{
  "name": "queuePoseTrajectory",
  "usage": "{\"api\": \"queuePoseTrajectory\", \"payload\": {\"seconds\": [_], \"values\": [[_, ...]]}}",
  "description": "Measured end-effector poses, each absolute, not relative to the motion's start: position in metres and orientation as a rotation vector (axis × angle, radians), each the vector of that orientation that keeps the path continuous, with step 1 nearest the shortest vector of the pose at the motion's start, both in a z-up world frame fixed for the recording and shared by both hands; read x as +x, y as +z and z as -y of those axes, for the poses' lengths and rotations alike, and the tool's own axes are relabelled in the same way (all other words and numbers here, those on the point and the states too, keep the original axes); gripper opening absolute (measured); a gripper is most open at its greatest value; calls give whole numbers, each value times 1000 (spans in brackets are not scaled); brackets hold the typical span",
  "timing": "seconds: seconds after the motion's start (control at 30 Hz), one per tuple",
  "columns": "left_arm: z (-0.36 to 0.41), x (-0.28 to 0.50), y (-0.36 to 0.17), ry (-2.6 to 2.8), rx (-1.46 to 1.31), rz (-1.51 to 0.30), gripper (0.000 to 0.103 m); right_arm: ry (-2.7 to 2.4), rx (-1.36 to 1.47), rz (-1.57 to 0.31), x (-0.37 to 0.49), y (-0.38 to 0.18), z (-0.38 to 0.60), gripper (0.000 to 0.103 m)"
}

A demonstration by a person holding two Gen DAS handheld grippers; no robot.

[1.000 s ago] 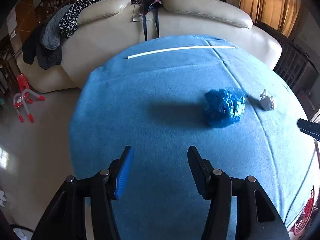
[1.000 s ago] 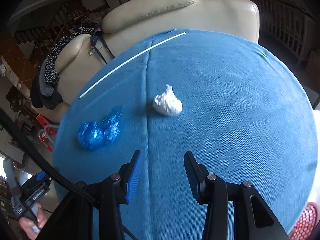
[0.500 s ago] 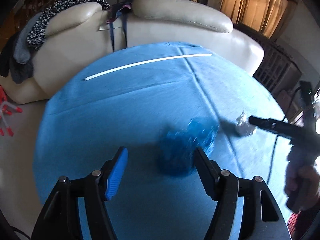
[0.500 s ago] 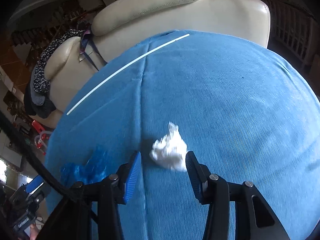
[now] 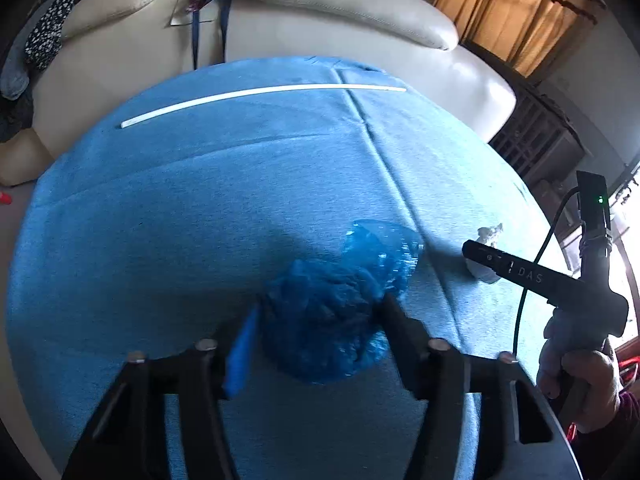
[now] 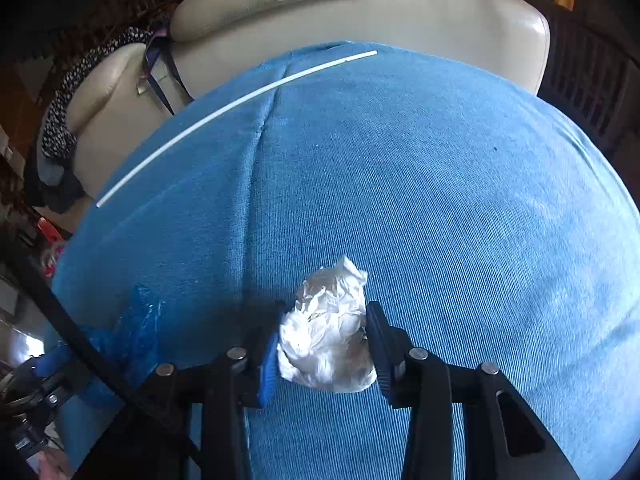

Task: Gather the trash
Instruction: 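Grasp the white tissue ball with the right tool while the left tool grasps the blue bag, then lift the tissue ball and blue bag off the table with both tools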

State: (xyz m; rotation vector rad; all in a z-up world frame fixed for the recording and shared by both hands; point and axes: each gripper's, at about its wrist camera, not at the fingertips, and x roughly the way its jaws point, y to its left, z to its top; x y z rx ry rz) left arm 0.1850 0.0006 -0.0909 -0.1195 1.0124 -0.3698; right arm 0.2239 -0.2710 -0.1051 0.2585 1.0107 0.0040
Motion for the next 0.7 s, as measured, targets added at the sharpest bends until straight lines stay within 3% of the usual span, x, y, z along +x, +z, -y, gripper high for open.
{"api": "queuePoseTrajectory", "payload": {"seconds": [0.43,0.7], "values": [[-7,157,-77,-369,-125,-987,30,97,342,-980,150,-91,272,39],[-10,121,-66,-374,-102,-954,28,142,345,-942,96,-73,264,39]]}}
